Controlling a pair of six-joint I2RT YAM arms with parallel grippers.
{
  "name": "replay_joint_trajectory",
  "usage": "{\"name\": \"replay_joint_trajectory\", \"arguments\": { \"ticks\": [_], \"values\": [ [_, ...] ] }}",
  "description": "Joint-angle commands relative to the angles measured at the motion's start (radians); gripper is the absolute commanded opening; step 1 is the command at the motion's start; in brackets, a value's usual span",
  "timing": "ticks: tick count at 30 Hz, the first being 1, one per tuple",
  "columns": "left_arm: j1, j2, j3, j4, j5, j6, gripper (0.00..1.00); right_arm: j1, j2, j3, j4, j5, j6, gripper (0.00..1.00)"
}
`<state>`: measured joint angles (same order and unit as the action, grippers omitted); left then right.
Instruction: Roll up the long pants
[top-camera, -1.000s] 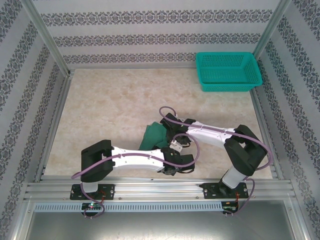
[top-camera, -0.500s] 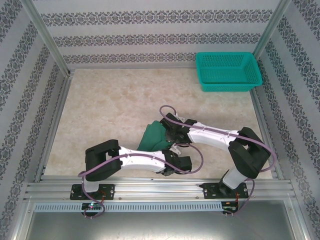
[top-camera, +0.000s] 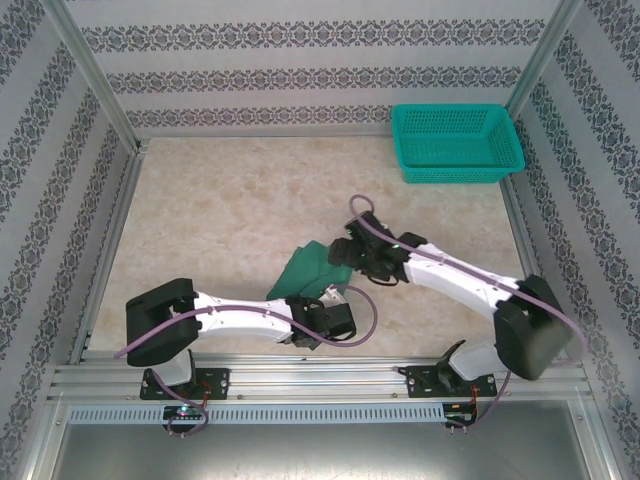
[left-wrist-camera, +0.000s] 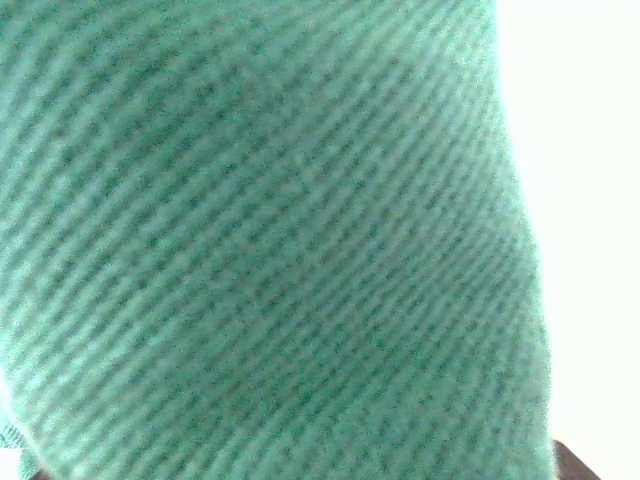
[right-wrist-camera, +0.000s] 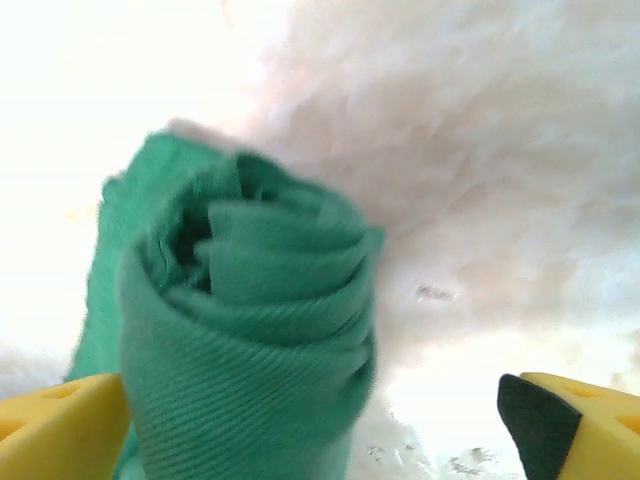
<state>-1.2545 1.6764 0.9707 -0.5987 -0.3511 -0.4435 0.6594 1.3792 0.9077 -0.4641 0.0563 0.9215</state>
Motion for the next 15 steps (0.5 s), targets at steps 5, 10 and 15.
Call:
{"name": "replay_joint_trajectory", "arguments": {
  "ticks": [5,10,15],
  "values": [
    [0.042,-0.116,-0.097,0.028,0.266,0.111,0.00,-0.098,-0.102,0.026,-0.043,0.007,-0.060,0.98],
    [0.167,-0.352,-0.211,0.202,0.555,0.106,0.00,-0.096,-0.074,0.021,-0.033,-0.037,-0.050,0.98],
    [0.380,-0.566,-0.368,0.406,0.828,-0.053,0.00,-0.079,-0.052,0.016,-0.018,-0.086,-0.044,0.97]
  ]
}}
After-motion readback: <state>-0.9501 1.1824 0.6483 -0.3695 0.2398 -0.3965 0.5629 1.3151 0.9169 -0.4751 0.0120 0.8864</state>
